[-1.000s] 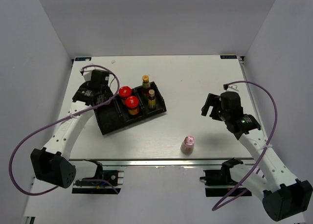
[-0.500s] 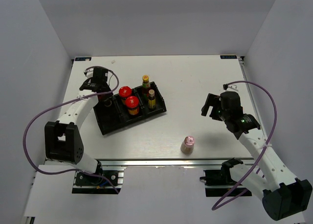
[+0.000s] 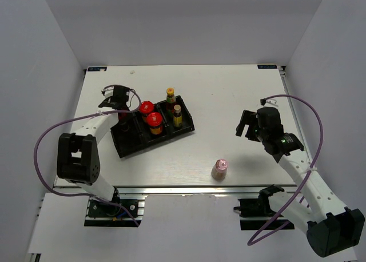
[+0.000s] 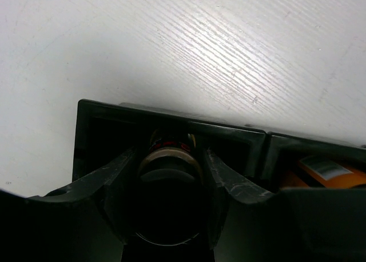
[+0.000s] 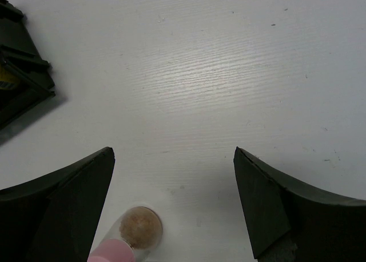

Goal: Organize the condiment bottles

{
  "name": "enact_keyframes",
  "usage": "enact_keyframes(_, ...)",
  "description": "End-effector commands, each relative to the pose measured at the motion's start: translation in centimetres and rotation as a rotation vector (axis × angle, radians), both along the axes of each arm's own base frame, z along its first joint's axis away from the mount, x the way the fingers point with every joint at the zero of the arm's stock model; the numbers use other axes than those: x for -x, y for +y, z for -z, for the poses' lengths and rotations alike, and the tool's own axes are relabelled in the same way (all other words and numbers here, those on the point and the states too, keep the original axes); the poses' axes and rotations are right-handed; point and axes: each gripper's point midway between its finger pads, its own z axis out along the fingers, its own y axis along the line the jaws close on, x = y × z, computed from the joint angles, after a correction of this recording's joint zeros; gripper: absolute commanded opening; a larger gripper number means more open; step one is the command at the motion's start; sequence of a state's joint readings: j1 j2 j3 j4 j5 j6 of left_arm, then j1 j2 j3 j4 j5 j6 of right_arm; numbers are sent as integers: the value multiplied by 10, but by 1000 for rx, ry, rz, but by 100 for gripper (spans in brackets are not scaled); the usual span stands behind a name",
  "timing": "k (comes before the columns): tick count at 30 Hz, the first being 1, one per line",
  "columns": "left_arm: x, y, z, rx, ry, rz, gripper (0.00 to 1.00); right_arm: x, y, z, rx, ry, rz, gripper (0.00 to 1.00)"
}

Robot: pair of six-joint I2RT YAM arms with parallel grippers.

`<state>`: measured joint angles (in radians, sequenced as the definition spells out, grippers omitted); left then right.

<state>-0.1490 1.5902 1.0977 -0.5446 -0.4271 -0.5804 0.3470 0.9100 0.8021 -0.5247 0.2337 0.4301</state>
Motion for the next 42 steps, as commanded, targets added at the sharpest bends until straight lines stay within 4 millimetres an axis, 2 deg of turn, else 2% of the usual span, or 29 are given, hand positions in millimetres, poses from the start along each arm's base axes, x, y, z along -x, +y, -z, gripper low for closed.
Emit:
enact_keyframes(1, -12, 4, -9, -23, -60, -15, 35, 0, -5, 3, 35, 7, -6, 89)
enact_keyframes(7, -12, 5, 4, -36, -31, -17, 39, 2, -5, 7, 38, 15, -10, 89)
enact_keyframes(9, -12, 4, 6, -29, -22, -13, 44, 3, -6, 8, 38, 20, -11, 89)
enact_keyframes(13, -10, 7, 5, -43, -18, -26, 59, 4, -5, 9, 37, 23, -17, 89)
enact_keyframes(19, -10, 8, 0, -49, -22, -26, 65, 7, -2, 8, 30, 30, -35, 89)
enact_keyframes(22, -9, 8, -3, -48, -24, -24, 73, 9, 3, 0, 6, 5, -67, 89)
enact_keyframes(26, -7, 8, -15, -45, -48, -25, 82, 13, 15, -11, -30, -35, -146, 89)
enact_keyframes(27, -6, 9, -23, -43, -68, -27, 86, 15, 19, -13, -32, -43, -183, 89)
enact_keyframes(29, -4, 6, -30, -21, -86, -24, 91, 22, 36, -16, -65, -43, -268, 89)
enact_keyframes(30, -3, 4, -40, -3, -113, -28, 98, 24, 40, -15, -60, -42, -291, 89)
enact_keyframes(31, -1, 3, -44, 10, -123, -27, 98, 32, 55, -16, -77, -37, -365, 89)
enact_keyframes(34, 6, 1, -67, 45, -184, -39, 98, 43, 75, -13, -52, -28, -458, 89)
enact_keyframes(35, 8, 2, -73, 48, -202, -44, 98, 55, 90, -11, -43, -20, -533, 89)
enact_keyframes(36, 12, 2, -78, 56, -209, -55, 98, 56, 94, -8, -19, -16, -543, 89)
enact_keyframes(37, 15, 3, -90, 64, -242, -62, 98, 60, 98, -5, 0, -10, -566, 89)
enact_keyframes(38, 17, 2, -94, 73, -254, -63, 98, 68, 107, -3, 5, 0, -614, 89)
enact_keyframes(42, 28, -1, -108, 121, -286, -76, 98, 85, 112, 19, 59, 84, -656, 89)
